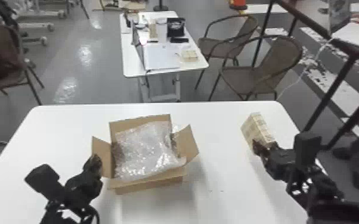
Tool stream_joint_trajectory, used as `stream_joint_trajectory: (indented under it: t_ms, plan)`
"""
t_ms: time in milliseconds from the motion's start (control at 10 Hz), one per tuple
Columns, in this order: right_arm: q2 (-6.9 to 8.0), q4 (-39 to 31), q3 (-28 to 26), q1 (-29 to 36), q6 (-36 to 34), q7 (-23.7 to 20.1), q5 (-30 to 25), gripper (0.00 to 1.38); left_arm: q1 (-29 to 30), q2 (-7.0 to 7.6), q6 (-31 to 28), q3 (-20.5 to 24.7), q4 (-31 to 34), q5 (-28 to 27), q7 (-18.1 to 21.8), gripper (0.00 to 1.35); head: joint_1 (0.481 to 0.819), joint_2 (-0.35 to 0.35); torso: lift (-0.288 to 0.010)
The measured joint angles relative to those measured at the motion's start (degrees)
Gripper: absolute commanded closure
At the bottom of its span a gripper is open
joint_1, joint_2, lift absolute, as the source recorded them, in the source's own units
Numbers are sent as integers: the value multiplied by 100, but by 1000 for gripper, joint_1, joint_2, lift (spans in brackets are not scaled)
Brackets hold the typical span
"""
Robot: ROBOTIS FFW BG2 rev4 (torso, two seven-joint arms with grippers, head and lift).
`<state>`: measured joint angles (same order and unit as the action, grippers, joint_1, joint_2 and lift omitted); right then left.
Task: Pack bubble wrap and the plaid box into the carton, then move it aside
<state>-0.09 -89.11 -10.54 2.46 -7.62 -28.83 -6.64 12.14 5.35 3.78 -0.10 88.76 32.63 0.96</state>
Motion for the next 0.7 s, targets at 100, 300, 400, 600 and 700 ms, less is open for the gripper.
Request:
stream_joint_trajectory:
  t_ms: [100,300,400,600,700]
  plan:
    - [0,-323,284,9,-45,31,105,995,-17,-5,0,-5,-18,3,0,1214,695,53,-27]
    - [0,-712,857,-61,-114,59,479,995,-35,-10,-5,-22,-45,7,0,1213,695,100,-27]
    - [0,-800,1218,-147,-207,76,728,995,-40,-15,-6,-35,-56,7,0,1213,695,142,-27]
    - [-69,-836,1886,-351,-457,88,1209,993,-97,-18,-9,-90,-108,17,0,1213,695,211,-27]
    - [-116,-796,2131,-438,-609,83,1416,990,-123,-17,-9,-114,-130,22,0,1213,695,225,-27]
